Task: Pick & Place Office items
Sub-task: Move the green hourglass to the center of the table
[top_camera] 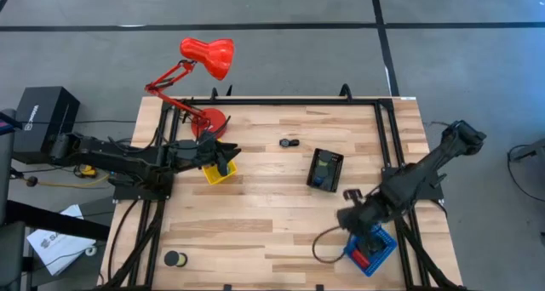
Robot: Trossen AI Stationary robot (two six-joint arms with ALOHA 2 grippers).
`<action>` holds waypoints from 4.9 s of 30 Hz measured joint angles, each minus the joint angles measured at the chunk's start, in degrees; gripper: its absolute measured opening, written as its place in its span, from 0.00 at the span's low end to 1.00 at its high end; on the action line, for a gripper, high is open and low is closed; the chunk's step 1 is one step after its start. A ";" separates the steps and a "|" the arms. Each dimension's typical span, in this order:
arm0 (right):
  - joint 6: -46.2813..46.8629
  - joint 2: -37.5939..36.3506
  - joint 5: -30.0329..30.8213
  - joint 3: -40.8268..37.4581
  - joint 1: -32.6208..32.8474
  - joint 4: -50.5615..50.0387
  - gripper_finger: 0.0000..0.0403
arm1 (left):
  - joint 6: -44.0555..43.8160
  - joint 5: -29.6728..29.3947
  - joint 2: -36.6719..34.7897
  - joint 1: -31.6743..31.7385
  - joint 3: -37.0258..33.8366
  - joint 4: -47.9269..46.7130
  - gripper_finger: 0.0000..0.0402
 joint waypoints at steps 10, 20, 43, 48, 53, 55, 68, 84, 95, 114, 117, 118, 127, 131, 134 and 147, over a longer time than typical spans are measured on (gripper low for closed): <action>-15.57 -17.77 5.71 -21.43 -15.31 29.71 0.00 | 0.00 0.00 0.00 0.00 0.00 0.70 0.33; -25.99 -17.88 4.37 -29.12 -21.06 51.76 0.01 | 0.00 -0.28 0.00 0.24 0.00 1.13 0.33; -27.56 -18.06 4.39 -29.10 -21.13 51.97 0.01 | 9.46 10.99 2.86 -4.87 0.04 22.54 0.33; -27.58 -18.03 4.39 -29.10 -21.11 51.42 0.01 | 8.79 11.21 6.85 -7.81 0.02 27.53 0.33; -31.18 -18.01 4.41 -29.10 -21.13 55.92 0.01 | 4.00 18.76 8.85 -8.85 0.03 34.06 0.33; -31.93 -18.01 4.48 -29.10 -21.13 58.54 0.01 | 3.20 21.29 8.83 -8.85 0.04 35.36 0.33; -35.28 -5.29 4.71 -27.82 -21.59 72.67 0.19 | 8.20 22.30 7.92 -7.68 0.64 36.87 0.33; -33.45 -2.14 4.78 -21.67 -21.83 60.75 0.27 | 26.75 7.54 8.49 -22.11 30.64 -14.89 0.33; -27.27 -1.82 4.43 -21.67 -21.74 59.95 0.27 | 17.37 2.58 11.82 -29.61 31.67 -19.87 0.45; -26.03 -1.82 4.46 -21.67 -22.40 60.35 0.27 | -2.79 6.94 22.90 -33.36 52.89 -63.25 0.47; -26.03 -1.82 4.43 -21.67 -22.27 60.10 0.27 | -12.90 12.58 25.47 -35.39 52.18 -71.24 0.46; -26.03 -1.82 4.46 -21.67 -22.14 59.72 0.27 | -16.72 14.98 26.30 -36.11 52.00 -73.56 0.46; -26.03 -1.82 4.46 -21.67 -22.14 56.32 0.27 | -42.71 28.48 32.47 -42.94 51.93 -87.27 0.50; -26.04 -1.82 4.46 -21.67 -22.14 56.31 0.27 | -49.67 30.51 34.88 -45.45 51.93 -87.31 0.57; -26.10 -1.82 4.46 -21.67 -22.18 56.30 0.27 | -52.64 32.62 36.20 -47.05 51.93 -87.02 0.63; -26.51 -1.82 4.48 -21.67 -24.87 56.30 0.27 | -68.35 32.97 37.40 -54.05 51.93 -86.68 0.70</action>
